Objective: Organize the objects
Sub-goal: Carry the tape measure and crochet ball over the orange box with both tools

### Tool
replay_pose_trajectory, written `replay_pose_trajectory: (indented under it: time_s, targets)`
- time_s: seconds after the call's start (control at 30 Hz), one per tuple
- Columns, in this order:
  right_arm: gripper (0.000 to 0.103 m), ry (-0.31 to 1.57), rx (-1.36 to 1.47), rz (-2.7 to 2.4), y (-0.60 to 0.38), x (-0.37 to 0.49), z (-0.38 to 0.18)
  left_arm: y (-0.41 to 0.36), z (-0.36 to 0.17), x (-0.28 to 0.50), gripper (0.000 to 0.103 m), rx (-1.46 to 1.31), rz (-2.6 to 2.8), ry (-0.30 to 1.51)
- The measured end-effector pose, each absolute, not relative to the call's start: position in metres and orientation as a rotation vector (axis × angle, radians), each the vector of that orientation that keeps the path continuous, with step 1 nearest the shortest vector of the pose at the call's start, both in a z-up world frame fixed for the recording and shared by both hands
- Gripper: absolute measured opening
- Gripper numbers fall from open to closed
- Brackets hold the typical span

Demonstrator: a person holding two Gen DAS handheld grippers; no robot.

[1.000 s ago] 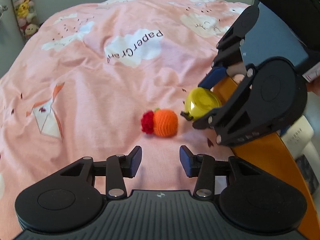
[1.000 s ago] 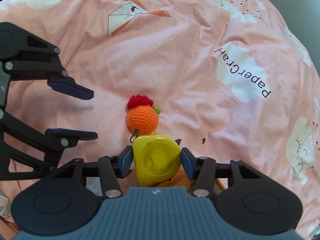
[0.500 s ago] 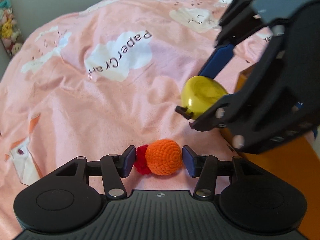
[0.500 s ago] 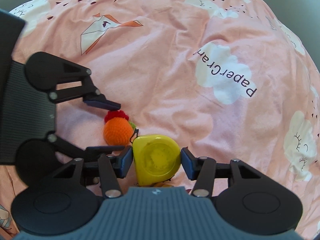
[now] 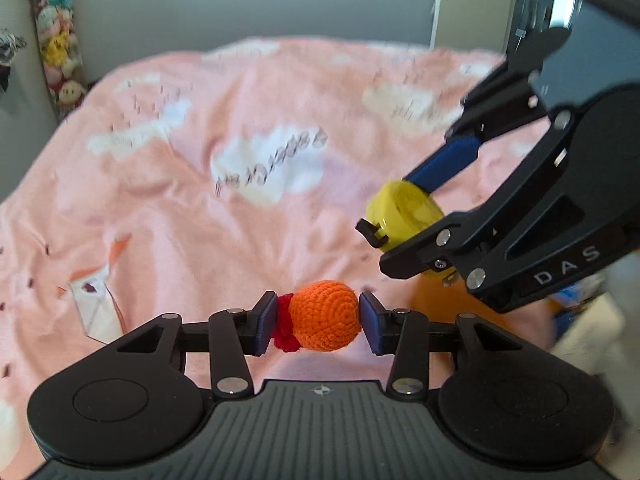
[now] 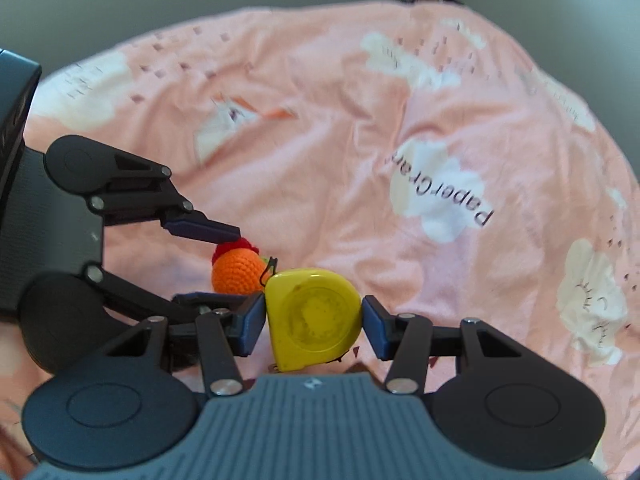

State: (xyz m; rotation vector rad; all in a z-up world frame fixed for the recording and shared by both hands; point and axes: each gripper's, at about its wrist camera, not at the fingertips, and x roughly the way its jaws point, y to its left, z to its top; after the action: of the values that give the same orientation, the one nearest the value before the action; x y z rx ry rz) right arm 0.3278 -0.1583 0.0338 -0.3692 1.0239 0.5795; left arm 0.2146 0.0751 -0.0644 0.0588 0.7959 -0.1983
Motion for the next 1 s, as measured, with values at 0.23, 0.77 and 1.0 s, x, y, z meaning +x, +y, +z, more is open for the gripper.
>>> replay_pose_trajectory:
  time_s: [0.23, 0.77, 1.0]
  targets:
    - [0.054, 1.067, -0.362, 0.598, -0.205, 0.248, 0.067, 0.031, 0.0, 0.154, 0.051, 0.111, -0.394, 0.666]
    - [0.054, 1.459, -0.698, 0.66, -0.264, 0.152, -0.027, -0.092, -0.055, 0.125, 0.051, 0.122, -0.712, 0.857]
    - [0.054, 1.545, -0.847, 0.826, -0.25, 0.151, -0.065, -0.094, -0.075, 0.135, 0.051, 0.119, -0.714, 0.94]
